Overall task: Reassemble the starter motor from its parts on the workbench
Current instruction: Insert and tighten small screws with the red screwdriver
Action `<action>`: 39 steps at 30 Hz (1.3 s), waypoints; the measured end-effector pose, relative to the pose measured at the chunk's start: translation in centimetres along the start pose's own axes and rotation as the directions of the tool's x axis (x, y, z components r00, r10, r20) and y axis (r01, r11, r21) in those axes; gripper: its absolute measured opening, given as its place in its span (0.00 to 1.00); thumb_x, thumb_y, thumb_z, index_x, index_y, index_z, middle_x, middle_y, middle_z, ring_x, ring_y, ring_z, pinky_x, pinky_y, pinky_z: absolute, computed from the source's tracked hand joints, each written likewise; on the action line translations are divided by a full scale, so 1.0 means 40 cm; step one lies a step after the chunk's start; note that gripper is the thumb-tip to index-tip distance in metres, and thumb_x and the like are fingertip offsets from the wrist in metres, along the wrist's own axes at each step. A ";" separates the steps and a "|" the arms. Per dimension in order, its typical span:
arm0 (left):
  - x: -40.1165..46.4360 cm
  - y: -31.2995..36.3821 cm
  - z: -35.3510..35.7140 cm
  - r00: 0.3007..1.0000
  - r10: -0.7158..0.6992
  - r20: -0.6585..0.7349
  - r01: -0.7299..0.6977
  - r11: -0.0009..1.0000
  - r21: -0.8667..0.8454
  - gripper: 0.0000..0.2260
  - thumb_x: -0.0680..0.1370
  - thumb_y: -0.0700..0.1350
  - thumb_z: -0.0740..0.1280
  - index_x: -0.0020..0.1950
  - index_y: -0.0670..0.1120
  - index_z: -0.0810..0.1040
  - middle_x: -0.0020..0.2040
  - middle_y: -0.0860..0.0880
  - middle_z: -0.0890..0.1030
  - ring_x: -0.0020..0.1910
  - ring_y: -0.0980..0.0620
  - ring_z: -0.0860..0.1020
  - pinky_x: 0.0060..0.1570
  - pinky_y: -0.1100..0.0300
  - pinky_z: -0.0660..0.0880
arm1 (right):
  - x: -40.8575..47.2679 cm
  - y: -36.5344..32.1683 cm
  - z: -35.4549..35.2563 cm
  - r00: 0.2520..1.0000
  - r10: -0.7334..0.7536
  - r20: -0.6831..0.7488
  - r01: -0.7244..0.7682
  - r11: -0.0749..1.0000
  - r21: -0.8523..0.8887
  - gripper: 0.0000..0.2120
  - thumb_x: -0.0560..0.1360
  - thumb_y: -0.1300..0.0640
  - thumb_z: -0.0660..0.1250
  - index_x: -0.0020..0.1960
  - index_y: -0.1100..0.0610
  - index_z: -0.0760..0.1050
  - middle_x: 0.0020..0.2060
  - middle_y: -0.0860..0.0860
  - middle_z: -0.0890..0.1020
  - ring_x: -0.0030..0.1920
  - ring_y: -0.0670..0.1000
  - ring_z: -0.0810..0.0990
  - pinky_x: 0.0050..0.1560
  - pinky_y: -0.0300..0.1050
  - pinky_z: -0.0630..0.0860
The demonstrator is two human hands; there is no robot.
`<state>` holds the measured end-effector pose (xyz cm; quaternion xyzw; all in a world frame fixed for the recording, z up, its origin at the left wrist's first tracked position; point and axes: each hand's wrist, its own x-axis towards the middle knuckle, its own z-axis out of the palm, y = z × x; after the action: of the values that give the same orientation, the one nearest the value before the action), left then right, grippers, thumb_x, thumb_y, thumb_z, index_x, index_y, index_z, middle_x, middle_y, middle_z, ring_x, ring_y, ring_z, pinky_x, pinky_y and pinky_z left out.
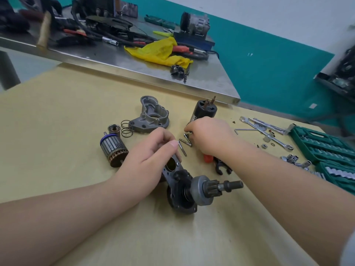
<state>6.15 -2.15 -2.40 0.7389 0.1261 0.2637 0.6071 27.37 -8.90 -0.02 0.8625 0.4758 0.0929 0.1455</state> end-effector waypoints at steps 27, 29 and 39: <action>0.000 -0.013 -0.003 0.999 -0.025 0.031 0.026 0.999 -0.034 0.09 0.74 0.59 0.71 0.49 0.56 0.80 0.46 0.50 0.87 0.49 0.49 0.85 0.54 0.51 0.80 | -0.221 -0.018 -0.005 0.971 0.210 -0.115 0.103 0.067 0.992 0.08 0.74 0.59 0.72 0.42 0.47 0.84 0.34 0.42 0.83 0.32 0.41 0.77 0.35 0.35 0.74; -0.002 -0.018 -0.007 1.000 -0.020 0.016 0.020 1.000 -0.014 0.10 0.72 0.57 0.74 0.50 0.57 0.80 0.46 0.52 0.87 0.47 0.52 0.85 0.49 0.59 0.80 | -0.241 -0.033 0.005 0.981 0.181 -0.074 0.096 -0.114 0.989 0.08 0.71 0.60 0.71 0.41 0.46 0.84 0.34 0.48 0.82 0.32 0.48 0.76 0.35 0.41 0.74; -0.017 -0.009 0.005 0.998 0.033 0.044 -0.031 0.999 -0.033 0.11 0.73 0.44 0.75 0.53 0.57 0.83 0.45 0.49 0.87 0.43 0.56 0.85 0.45 0.69 0.78 | -0.256 -0.043 0.018 0.993 -0.034 -0.114 0.064 -0.654 0.754 0.10 0.74 0.72 0.67 0.48 0.60 0.82 0.42 0.58 0.80 0.41 0.55 0.83 0.35 0.43 0.77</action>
<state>5.73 -2.56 -2.93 0.7365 0.0963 0.2587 0.6175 20.79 -16.81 -1.53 0.4621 0.3342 -0.3946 -0.7205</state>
